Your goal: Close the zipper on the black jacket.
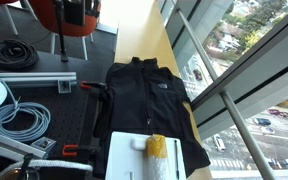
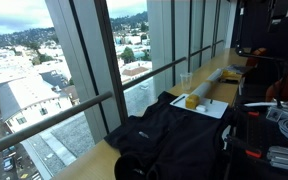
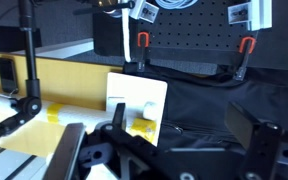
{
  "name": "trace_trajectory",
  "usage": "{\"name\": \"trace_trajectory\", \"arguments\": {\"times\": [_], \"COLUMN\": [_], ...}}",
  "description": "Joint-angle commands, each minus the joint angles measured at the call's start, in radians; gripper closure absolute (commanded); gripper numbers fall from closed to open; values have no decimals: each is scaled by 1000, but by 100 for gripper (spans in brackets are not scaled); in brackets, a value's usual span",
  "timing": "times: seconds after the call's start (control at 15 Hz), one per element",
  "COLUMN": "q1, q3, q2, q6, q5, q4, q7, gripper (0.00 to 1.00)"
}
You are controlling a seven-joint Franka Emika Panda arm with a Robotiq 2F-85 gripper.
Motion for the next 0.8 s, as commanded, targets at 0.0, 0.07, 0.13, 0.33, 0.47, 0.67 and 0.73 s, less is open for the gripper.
{"name": "trace_trajectory", "arguments": {"times": [0.0,0.07,0.13,0.33,0.47,0.67,0.73], "q1": [74,91,104,113,102,82,80], "q3": [76,95,109,121,109,93,83], "q2": [140,193,251,437,571,752,810], "q6": [177,247,340,552,679,778,796], "q5": [96,126,155,183,170,144,146], "q4": [-35,-40,-46,-2,43,139,172], "q7": [116,143,168,186,163,141,127], "gripper": [0,0,0,0,0,0,0]}}
